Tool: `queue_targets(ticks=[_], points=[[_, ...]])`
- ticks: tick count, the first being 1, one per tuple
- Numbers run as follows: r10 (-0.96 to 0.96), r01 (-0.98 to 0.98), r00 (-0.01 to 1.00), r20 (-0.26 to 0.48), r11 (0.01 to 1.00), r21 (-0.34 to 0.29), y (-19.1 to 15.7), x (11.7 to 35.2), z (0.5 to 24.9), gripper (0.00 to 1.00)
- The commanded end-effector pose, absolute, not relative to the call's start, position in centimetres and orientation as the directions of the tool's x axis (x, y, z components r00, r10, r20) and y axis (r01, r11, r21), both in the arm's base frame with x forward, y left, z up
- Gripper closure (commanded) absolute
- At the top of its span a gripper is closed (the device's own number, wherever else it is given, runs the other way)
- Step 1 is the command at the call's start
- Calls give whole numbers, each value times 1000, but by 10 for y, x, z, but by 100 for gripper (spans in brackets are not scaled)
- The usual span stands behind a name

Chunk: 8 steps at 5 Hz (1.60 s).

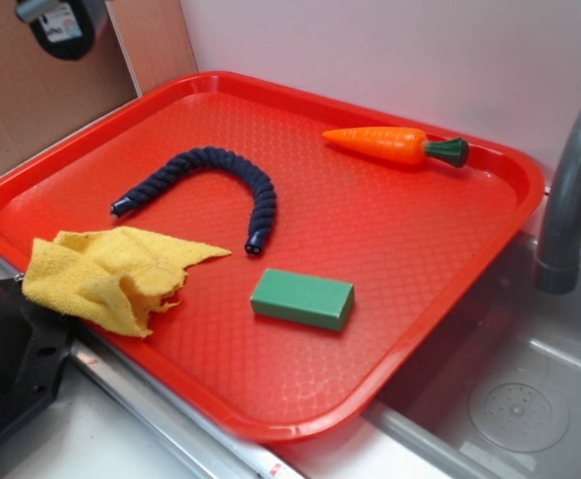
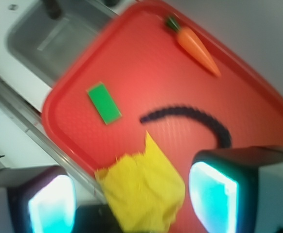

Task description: Grab the green block.

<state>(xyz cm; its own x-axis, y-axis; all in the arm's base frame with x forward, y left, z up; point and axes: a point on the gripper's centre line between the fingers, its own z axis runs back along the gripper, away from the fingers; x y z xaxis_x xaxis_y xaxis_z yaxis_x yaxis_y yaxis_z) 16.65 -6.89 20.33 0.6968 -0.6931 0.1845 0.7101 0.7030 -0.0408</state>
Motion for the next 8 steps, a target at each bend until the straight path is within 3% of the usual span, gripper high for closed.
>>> queue_targets(ticks=[1, 4, 5, 8], points=[[-795, 798, 593, 124, 601, 41, -96, 188, 173, 0], [-888, 891, 451, 95, 453, 8, -119, 196, 104, 0], [-894, 894, 444, 65, 446, 27, -128, 191, 87, 0], [-891, 891, 454, 3, 454, 10, -143, 184, 34, 0]])
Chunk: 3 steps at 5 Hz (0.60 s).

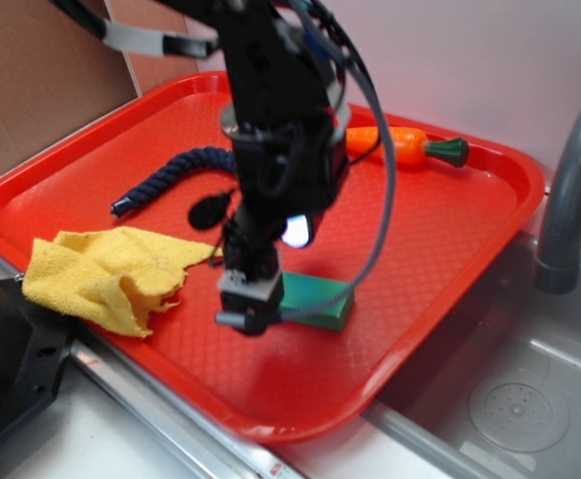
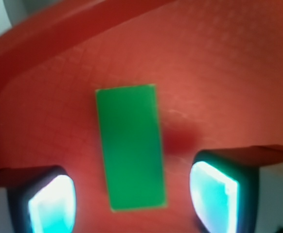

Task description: Grab the green block.

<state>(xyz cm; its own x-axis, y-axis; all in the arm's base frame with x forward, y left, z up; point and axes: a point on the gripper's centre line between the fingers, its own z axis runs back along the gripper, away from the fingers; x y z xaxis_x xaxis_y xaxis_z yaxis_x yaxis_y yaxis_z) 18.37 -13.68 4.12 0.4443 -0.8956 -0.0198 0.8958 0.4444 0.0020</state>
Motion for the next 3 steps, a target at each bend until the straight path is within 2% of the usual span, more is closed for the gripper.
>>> queue_targets(ticks=[1, 2, 3], points=[[-888, 888, 459, -30, 459, 19, -147, 185, 22, 0], [-856, 857, 515, -37, 514, 40, -143, 187, 22, 45], [-836, 836, 548, -35, 547, 45, -141, 188, 23, 100]])
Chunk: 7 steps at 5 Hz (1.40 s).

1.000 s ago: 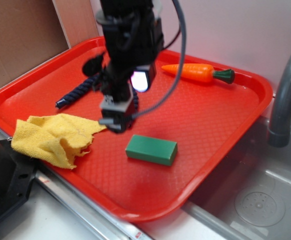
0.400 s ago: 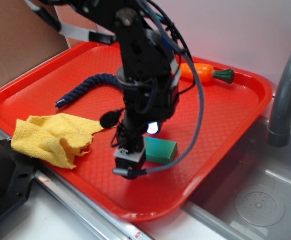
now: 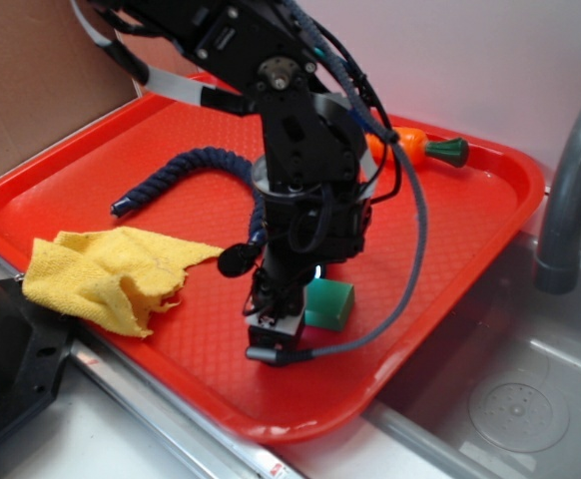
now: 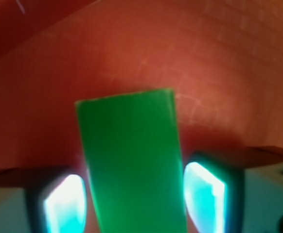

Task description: Grab the green block.

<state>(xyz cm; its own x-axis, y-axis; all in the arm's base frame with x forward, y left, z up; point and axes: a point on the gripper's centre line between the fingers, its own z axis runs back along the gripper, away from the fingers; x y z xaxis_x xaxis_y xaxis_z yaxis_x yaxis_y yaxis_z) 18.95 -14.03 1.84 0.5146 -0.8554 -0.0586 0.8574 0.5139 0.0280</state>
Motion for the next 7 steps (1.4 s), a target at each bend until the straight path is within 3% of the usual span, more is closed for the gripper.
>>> queue_targets(ticks=[1, 2, 3, 4, 5, 6, 7], points=[[-802, 804, 595, -48, 593, 51, -130, 192, 30, 100], [-630, 634, 772, -88, 772, 35, -109, 201, 73, 100], [-431, 431, 901, -56, 902, -3, -82, 204, 116, 100], [-250, 251, 968, 14, 968, -23, -48, 198, 158, 100], [-70, 68, 996, 55, 997, 38, -29, 178, 187, 100], [-41, 35, 996, 84, 997, 64, -24, 161, 197, 100], [-47, 44, 997, 59, 997, 60, -24, 159, 194, 100]])
